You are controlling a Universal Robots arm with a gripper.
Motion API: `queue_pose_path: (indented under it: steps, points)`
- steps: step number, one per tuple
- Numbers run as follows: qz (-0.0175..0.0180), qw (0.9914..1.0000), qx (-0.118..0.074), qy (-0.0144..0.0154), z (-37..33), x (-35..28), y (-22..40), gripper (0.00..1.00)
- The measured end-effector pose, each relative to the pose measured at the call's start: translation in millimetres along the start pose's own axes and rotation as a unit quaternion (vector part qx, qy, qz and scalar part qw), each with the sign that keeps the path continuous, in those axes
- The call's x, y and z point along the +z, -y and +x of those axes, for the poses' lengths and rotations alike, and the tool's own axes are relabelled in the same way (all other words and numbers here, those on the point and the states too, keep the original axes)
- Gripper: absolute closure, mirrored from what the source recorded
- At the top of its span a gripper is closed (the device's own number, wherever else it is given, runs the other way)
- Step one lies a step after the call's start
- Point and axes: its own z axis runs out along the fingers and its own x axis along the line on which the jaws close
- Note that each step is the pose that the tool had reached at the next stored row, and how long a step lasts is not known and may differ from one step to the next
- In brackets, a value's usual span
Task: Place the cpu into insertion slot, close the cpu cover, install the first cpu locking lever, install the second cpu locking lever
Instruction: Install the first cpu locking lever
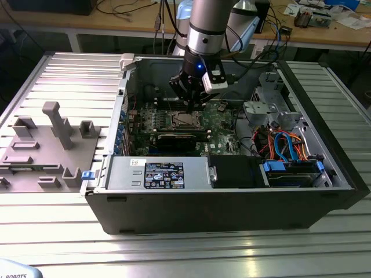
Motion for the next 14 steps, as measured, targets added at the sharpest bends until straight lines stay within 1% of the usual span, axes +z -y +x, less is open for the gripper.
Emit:
queue_pose_path:
  steps: [10, 11, 12, 13, 14]
  points:
    - [-0.0006, 1.0, 0.0, -0.0001, 0.0, 0.0, 0.0, 0.89]
    - [-0.0012, 1.0, 0.0, -0.0003, 0.0, -0.1, 0.1, 0.89]
    - [-0.007, 0.99997, -0.001, -0.0012, -0.1, -0.1, 0.2, 0.89]
    - [-0.0227, 0.99973, -0.002, -0.0039, -0.1, 0.0, 0.2, 0.89]
    - [-0.0402, 0.99916, -0.003, -0.0069, -0.1, 0.0, 0.6, 0.89]
